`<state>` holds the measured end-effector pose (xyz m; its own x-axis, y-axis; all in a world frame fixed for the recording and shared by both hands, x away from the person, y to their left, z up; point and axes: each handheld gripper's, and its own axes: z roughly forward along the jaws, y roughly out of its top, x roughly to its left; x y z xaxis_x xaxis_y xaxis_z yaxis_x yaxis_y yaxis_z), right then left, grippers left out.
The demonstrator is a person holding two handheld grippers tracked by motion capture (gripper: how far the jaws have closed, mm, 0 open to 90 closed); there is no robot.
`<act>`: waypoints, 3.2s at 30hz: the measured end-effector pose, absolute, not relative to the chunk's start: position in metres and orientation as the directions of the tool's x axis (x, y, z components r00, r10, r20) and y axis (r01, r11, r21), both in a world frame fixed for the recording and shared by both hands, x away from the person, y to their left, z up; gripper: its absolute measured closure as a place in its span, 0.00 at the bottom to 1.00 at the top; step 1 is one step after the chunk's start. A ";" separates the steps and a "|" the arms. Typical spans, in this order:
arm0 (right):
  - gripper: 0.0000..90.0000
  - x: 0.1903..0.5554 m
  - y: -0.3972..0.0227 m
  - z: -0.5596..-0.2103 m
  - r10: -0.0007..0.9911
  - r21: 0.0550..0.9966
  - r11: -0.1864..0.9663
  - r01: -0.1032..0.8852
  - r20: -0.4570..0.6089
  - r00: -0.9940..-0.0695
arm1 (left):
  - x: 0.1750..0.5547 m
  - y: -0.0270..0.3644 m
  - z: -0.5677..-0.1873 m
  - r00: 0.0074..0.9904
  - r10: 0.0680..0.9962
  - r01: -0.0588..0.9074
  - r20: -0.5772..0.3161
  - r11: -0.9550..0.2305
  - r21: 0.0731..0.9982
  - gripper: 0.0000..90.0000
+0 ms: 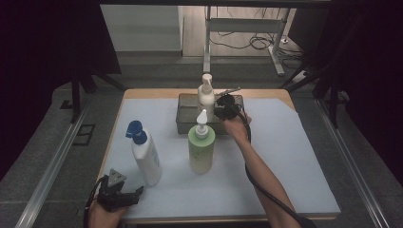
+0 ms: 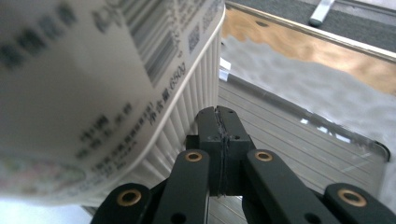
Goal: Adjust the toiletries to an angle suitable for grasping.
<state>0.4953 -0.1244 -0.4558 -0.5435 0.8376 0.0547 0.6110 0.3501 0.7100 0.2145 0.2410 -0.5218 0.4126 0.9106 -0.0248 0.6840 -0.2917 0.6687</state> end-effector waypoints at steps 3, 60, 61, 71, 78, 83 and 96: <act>0.98 0.498 -0.123 -0.458 0.840 0.687 0.364 0.629 0.049 -0.540 | 0.214 0.241 -0.522 0.413 0.911 0.684 -0.025 -0.292 0.669 0.13; 0.99 0.503 -0.108 -0.466 0.820 0.625 0.404 0.668 0.077 -0.567 | 0.215 0.241 -0.522 0.413 0.911 0.684 -0.025 -0.291 0.669 0.13; 0.99 0.503 -0.108 -0.465 0.820 0.626 0.402 0.668 0.078 -0.567 | 0.215 0.241 -0.522 0.413 0.911 0.684 -0.025 -0.291 0.669 0.13; 0.99 0.503 -0.103 -0.464 0.816 0.628 0.408 0.663 0.076 -0.574 | 0.215 0.241 -0.522 0.413 0.910 0.684 -0.025 -0.291 0.669 0.13; 0.99 0.503 -0.097 -0.463 0.812 0.632 0.413 0.656 0.070 -0.579 | 0.215 0.241 -0.522 0.413 0.910 0.684 -0.025 -0.291 0.669 0.13; 0.99 0.503 -0.092 -0.463 0.805 0.632 0.419 0.651 0.072 -0.589 | 0.215 0.241 -0.522 0.413 0.910 0.684 -0.025 -0.292 0.669 0.13; 0.99 0.503 -0.082 -0.464 0.793 0.629 0.434 0.646 0.073 -0.604 | 0.215 0.241 -0.522 0.413 0.910 0.684 -0.025 -0.292 0.669 0.13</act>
